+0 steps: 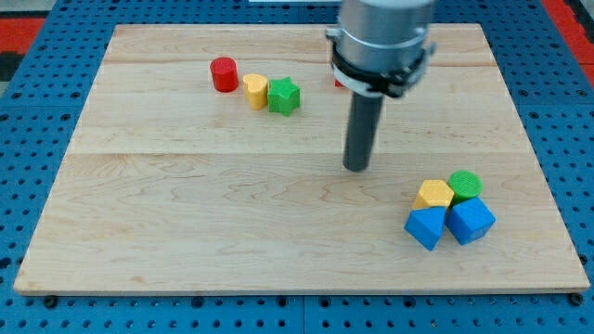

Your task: Push the red star towards the blue triangle

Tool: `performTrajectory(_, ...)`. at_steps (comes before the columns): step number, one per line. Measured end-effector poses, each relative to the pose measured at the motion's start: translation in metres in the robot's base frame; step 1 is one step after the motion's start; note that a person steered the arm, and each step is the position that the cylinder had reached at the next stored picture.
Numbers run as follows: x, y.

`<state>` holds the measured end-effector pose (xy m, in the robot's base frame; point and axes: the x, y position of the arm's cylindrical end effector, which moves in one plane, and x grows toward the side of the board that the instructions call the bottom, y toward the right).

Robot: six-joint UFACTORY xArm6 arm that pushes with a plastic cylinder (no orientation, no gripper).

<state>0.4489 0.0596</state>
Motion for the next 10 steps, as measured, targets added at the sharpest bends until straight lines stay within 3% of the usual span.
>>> performTrajectory(2,-0.106,0.001)
performTrajectory(4,-0.155,0.048)
performTrajectory(5,-0.208,0.032)
performTrajectory(7,-0.235,-0.037)
performTrajectory(10,-0.204,-0.112)
